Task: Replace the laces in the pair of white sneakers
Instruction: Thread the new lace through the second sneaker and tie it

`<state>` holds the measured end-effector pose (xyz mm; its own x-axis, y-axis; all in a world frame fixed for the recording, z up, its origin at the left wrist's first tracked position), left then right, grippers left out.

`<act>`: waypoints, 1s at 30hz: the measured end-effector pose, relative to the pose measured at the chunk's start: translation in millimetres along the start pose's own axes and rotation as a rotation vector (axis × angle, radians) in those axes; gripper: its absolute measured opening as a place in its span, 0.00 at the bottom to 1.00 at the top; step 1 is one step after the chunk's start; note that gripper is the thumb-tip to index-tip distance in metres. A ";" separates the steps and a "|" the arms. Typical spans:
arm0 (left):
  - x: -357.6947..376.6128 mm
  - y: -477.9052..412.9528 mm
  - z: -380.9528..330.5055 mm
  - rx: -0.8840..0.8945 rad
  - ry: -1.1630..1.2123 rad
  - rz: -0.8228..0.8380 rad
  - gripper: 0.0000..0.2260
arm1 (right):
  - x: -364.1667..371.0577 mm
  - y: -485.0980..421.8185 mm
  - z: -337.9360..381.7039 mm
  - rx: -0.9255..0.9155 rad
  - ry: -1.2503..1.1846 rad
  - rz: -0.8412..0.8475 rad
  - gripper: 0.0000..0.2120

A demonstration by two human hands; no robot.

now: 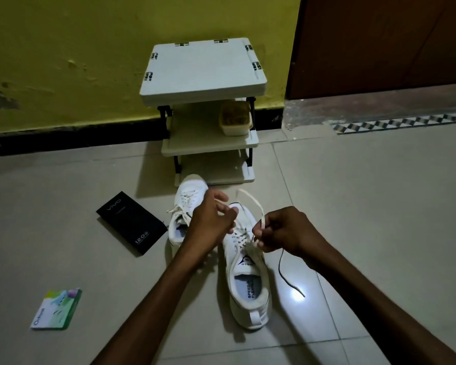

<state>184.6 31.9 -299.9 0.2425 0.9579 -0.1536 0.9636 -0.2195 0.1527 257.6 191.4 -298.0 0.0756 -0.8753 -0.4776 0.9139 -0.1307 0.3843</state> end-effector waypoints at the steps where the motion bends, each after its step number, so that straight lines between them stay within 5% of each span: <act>1: 2.3 4.1 7.8 -0.049 -0.012 0.059 0.04 | 1.9 -0.8 -2.3 0.019 -0.084 -0.024 0.02; 6: 11.9 20.0 32.4 0.001 -0.338 0.384 0.06 | 4.7 -8.1 -10.3 0.075 -0.336 -0.104 0.04; 14: 14.0 21.9 29.1 -0.026 -0.142 0.392 0.10 | 5.2 -13.3 -8.9 0.079 -0.545 -0.132 0.03; 16: 9.9 17.5 27.4 -0.022 -0.107 0.326 0.12 | 1.4 -13.9 -16.5 0.105 -0.415 -0.217 0.02; 20: 6.3 16.9 22.3 0.043 -0.174 0.262 0.14 | -6.6 -6.6 -8.2 -0.027 0.352 -0.487 0.18; 25: 10.7 19.3 13.3 0.124 -0.330 0.271 0.15 | 25.7 -6.6 9.3 -0.253 0.372 -0.140 0.08; 30: 12.7 22.0 17.2 0.074 -0.353 0.301 0.10 | 26.6 -5.1 10.5 -0.303 0.518 -0.260 0.03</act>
<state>210.9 36.0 -315.2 0.5231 0.7313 -0.4377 0.8471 -0.5024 0.1731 250.7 164.0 -304.4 -0.0496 -0.4853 -0.8730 0.9945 -0.1043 0.0015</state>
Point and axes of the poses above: each hand's wrist, its own y-axis away from the middle knuckle, its own x-axis out of the palm, z = x × y, the point moved 5 cm from there along -y, towards the middle knuckle, and after that the axes turned 11 degrees about y, right-handed, at the moved point
